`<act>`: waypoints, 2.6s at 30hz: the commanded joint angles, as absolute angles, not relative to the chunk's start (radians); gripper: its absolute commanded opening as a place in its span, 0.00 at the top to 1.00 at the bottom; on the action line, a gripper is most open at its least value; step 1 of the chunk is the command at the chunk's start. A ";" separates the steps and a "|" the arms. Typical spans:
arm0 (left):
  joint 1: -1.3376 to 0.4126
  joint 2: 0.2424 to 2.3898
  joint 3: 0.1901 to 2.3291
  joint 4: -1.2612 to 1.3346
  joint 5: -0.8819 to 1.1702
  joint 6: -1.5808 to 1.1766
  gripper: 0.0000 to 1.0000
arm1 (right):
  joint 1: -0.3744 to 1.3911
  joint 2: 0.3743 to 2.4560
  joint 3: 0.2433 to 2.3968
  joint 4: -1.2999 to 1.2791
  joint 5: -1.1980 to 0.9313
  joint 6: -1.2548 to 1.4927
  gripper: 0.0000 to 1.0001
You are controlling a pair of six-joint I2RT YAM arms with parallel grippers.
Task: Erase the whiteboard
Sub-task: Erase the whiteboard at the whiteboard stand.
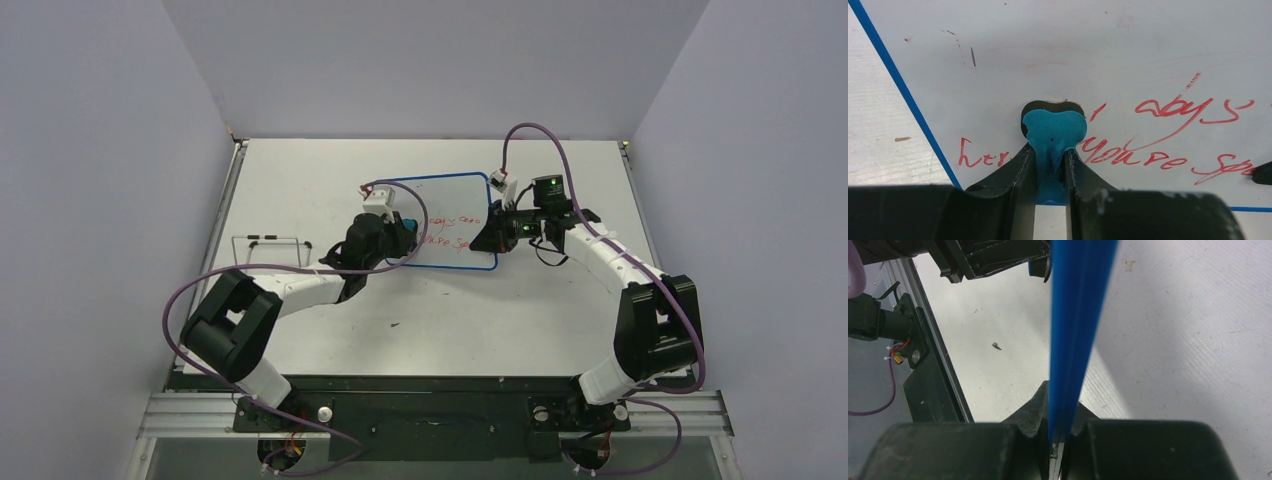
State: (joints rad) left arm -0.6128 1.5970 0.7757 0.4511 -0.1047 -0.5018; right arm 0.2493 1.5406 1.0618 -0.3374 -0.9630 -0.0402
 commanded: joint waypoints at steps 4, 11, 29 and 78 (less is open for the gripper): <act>-0.648 1.579 0.832 0.464 -0.100 -0.513 1.00 | 0.282 1.511 1.065 -0.357 -1.033 -0.102 1.00; -0.582 1.589 0.840 0.472 -0.056 -0.539 1.00 | 0.277 1.503 1.064 -0.357 -1.034 -0.102 1.00; -0.644 1.536 0.727 0.534 -0.058 -0.500 1.00 | 0.285 1.512 1.066 -0.362 -1.031 -0.109 1.00; -0.620 1.537 0.754 0.507 -0.135 -0.533 1.00 | 0.291 1.483 1.015 -0.229 -0.965 0.000 1.00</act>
State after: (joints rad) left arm -0.6846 1.5356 0.7692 0.4393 -0.1123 -0.5064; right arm 0.2775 1.5200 1.0161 -0.2806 -0.9562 0.0376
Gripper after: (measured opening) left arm 0.171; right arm 0.018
